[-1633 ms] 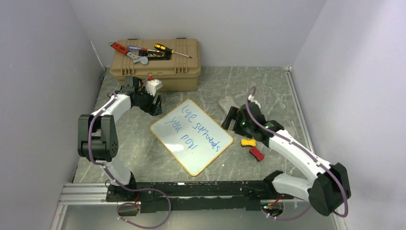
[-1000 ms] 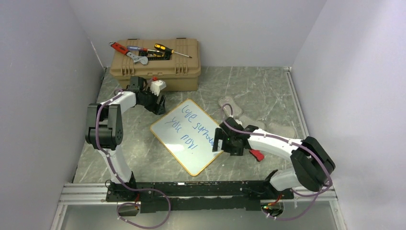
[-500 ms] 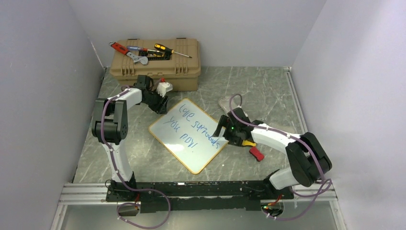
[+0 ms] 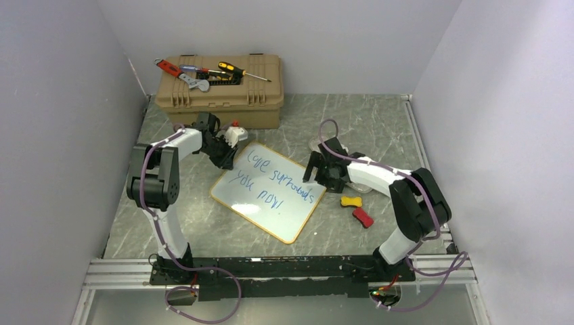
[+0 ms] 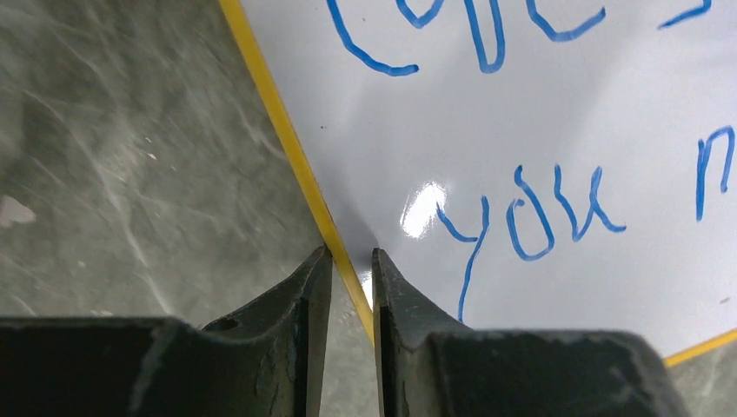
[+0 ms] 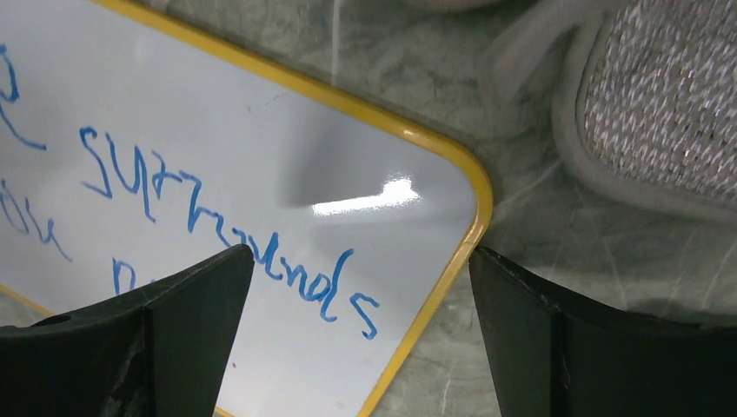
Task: Erase the whiteboard
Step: Adjust the whiteboard at the center of the board.
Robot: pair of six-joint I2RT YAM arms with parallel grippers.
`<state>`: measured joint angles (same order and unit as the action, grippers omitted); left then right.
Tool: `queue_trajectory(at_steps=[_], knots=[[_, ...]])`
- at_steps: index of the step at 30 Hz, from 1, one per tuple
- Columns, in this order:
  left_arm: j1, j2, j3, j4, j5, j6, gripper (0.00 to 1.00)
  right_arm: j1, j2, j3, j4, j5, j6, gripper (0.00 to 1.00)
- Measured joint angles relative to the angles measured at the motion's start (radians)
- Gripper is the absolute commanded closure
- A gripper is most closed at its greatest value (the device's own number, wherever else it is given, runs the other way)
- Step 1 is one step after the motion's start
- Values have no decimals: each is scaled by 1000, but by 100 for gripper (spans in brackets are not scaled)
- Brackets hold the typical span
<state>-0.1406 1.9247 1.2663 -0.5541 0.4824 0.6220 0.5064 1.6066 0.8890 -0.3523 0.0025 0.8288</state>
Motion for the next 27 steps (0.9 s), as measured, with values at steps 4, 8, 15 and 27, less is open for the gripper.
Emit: queue_trajectory(at_steps=[4, 8, 15, 27], knots=[[4, -23, -19, -51, -6, 14, 76, -5, 54, 64, -30, 24, -19, 0], [7, -51, -51, -102, -11, 13, 76, -3, 106, 129, -64, 53, -39, 0], [23, -65, -48, -202, -16, -26, 71, 51, 162, 203, -113, 138, -72, 0], [35, -132, 184, -328, 71, -122, 40, 67, -104, 244, -380, 267, -97, 0]])
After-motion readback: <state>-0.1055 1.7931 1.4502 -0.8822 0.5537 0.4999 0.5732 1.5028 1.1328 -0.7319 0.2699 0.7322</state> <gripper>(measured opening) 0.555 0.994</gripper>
